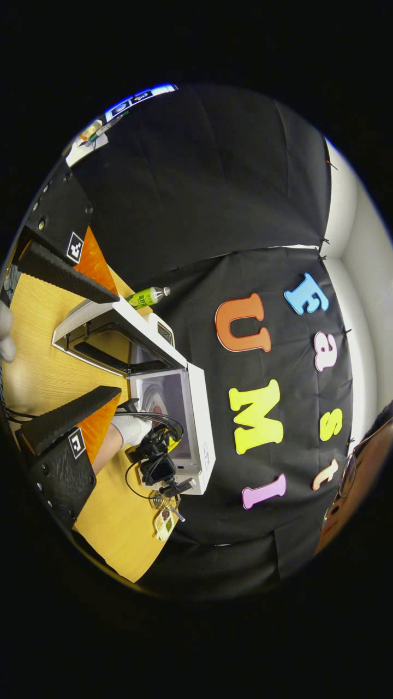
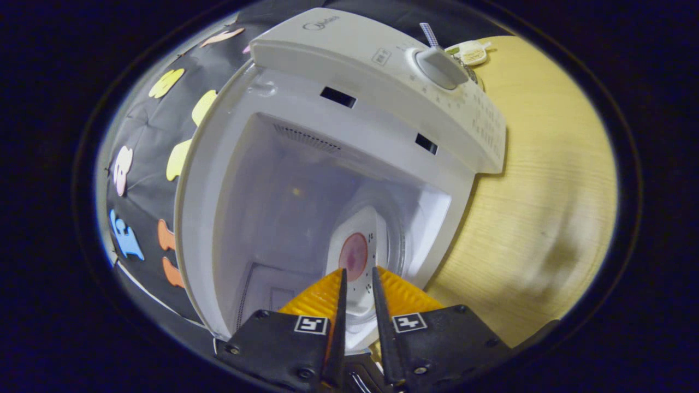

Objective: Open the microwave oven with the left hand, put the food in, and close the microwave oven.

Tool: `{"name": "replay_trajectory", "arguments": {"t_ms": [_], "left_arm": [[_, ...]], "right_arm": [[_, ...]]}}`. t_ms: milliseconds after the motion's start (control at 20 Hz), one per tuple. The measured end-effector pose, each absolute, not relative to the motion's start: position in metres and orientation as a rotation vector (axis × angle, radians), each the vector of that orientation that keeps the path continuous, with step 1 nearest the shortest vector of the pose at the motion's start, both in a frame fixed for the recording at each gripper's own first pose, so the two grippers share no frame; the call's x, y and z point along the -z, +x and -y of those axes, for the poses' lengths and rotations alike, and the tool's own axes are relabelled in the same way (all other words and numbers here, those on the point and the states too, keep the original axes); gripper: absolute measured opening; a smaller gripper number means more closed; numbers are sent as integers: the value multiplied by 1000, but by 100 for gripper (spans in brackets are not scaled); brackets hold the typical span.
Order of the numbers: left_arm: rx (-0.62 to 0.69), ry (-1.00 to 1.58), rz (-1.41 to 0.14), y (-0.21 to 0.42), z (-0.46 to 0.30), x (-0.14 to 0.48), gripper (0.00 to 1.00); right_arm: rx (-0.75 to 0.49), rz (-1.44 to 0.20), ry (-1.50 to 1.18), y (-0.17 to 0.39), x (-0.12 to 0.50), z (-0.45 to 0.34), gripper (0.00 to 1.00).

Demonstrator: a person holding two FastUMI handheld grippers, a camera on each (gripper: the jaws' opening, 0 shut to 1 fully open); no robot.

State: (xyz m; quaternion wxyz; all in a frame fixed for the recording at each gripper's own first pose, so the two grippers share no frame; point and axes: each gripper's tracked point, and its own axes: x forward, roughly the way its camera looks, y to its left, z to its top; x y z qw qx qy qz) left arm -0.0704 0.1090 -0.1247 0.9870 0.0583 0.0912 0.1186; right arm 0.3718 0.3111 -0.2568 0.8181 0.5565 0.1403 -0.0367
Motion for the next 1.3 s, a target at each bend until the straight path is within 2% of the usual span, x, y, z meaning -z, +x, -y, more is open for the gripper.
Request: {"name": "replay_trajectory", "arguments": {"t_ms": [50, 100, 150, 250, 300, 450, 700, 850, 900, 950, 1300], "left_arm": [[-238, 122, -179, -70, -110, 123, 93], [-239, 127, -170, -69, -111, 119, 94], [-238, 128, -164, -71, -112, 115, 94], [-242, 131, -156, -70, -114, 107, 93], [-242, 133, -151, -71, -114, 104, 93], [-228, 146, -143, -69, -113, 90, 93], [-177, 136, -118, -65, -104, 70, 93], [-146, 124, -96, -56, -96, 60, 93], [-136, 124, -96, -53, -93, 60, 93], [-121, 126, -95, -49, -89, 59, 93], [-40, 109, -48, -22, -68, 48, 93]], "right_arm": [[66, -292, 1143, 366, 251, -307, 36], [60, -288, 1118, 359, 247, -304, 59], [52, -285, 1100, 349, 242, -299, 87], [41, -273, 996, 331, 232, -285, 80], [36, -257, 926, 325, 223, -275, 96], [-9, -234, 726, 299, 192, -253, 99], [-27, -217, 569, 243, 149, -190, 100], [-23, -206, 378, 201, 130, -142, 100], [-28, -195, 298, 190, 124, -127, 89], [-33, -194, 233, 177, 119, -116, 100], [27, -153, 50, 103, 76, -27, 100]]}}
